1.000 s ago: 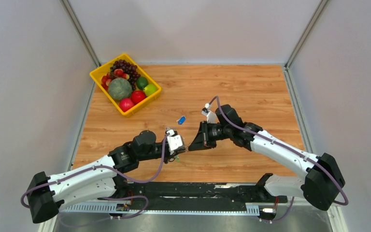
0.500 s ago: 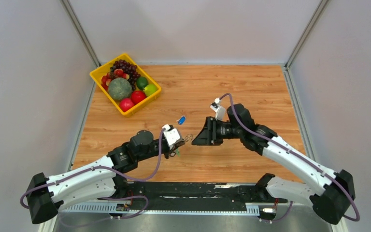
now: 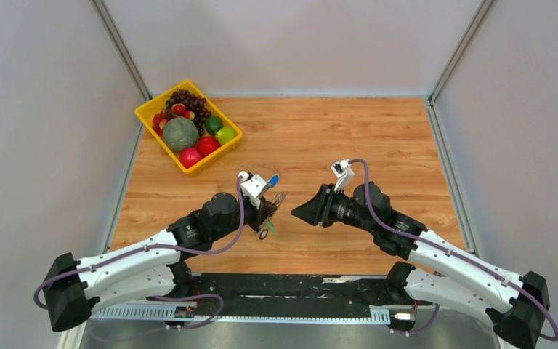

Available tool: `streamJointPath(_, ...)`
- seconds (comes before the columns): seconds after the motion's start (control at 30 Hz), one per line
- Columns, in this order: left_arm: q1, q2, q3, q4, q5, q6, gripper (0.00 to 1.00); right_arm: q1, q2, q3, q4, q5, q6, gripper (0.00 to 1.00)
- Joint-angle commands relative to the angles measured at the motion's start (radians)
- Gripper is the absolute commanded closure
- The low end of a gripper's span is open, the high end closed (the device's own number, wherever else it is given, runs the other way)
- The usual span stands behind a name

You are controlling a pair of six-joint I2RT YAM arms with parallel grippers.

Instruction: Remove the keys from the keyring

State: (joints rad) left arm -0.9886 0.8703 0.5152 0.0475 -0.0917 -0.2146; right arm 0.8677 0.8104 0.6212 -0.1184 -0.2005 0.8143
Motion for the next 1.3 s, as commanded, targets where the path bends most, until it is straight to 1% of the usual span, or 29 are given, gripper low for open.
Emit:
streamJointPath(0.0, -0.003, 0.004, 0.054, 0.074, -0.037, -0.107, 1.0, 0.115, 0.044, 0.02, 0.109, 0.215, 0.003, 0.66)
streamJointPath(0.13, -0.003, 0.0, 0.053, 0.079, -0.026, -0.112, 1.0, 0.168, 0.116, 0.059, 0.144, 0.3, -0.018, 0.69)
streamJointPath(0.3, -0.002, -0.009, 0.048, 0.083, -0.008, -0.107, 1.0, 0.173, 0.181, 0.095, 0.155, 0.343, -0.029, 0.71)
streamJointPath(0.57, -0.002, -0.029, 0.028, 0.096, 0.002, -0.109, 1.0, 0.174, 0.257, 0.145, 0.157, 0.375, -0.041, 0.72)
streamJointPath(0.8, -0.002, -0.037, 0.025, 0.105, 0.014, -0.109, 1.0, 0.173, 0.283, 0.155, 0.158, 0.37, -0.04, 0.74)
streamJointPath(1.0, -0.002, -0.042, 0.02, 0.111, 0.026, -0.11, 1.0, 0.174, 0.287, 0.158, 0.159, 0.371, -0.046, 0.81)
streamJointPath(1.03, -0.002, -0.044, 0.018, 0.113, 0.028, -0.11, 1.0, 0.174, 0.287, 0.159, 0.158, 0.372, -0.047, 0.84)
streamJointPath(1.07, -0.002, -0.045, 0.017, 0.116, 0.032, -0.111, 1.0, 0.173, 0.288, 0.159, 0.158, 0.375, -0.049, 0.89)
streamJointPath(1.17, -0.003, -0.052, 0.006, 0.126, 0.038, -0.113, 1.0, 0.173, 0.287, 0.163, 0.158, 0.376, -0.058, 0.92)
streamJointPath(1.27, -0.002, -0.052, 0.001, 0.128, 0.041, -0.111, 1.0, 0.174, 0.284, 0.164, 0.157, 0.371, -0.063, 0.99)
